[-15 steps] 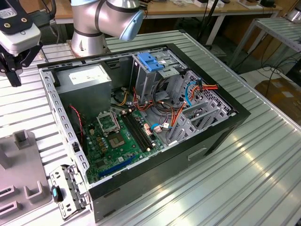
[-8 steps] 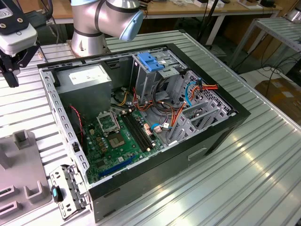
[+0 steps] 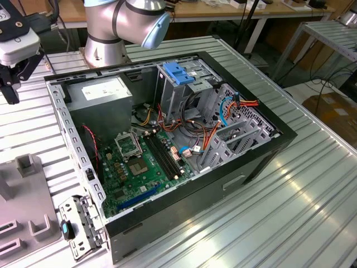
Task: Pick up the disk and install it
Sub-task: 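Reach for the disk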
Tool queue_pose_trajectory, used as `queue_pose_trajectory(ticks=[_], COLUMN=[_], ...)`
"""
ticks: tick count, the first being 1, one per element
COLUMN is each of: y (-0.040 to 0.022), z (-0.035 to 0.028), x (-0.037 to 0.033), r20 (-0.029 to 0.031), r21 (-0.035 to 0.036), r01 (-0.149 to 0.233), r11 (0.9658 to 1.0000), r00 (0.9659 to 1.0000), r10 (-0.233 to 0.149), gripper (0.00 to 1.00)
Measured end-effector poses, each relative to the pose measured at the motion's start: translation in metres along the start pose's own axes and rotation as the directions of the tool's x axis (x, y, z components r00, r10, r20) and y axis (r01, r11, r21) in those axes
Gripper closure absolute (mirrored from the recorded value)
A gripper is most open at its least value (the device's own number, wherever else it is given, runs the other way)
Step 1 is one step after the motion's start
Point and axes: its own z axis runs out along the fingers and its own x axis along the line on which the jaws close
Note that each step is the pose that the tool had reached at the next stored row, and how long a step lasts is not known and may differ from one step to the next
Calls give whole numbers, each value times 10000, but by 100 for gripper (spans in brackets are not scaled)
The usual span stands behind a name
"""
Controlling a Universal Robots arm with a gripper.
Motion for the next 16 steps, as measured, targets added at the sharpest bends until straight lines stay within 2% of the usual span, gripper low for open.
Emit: queue_pose_trajectory(ticks=[16], y=[-9], z=[-1], x=[118], r20=[0], r21=[0], r01=[0], r11=[10000], r00=[10000], r10=[0], gripper=[89])
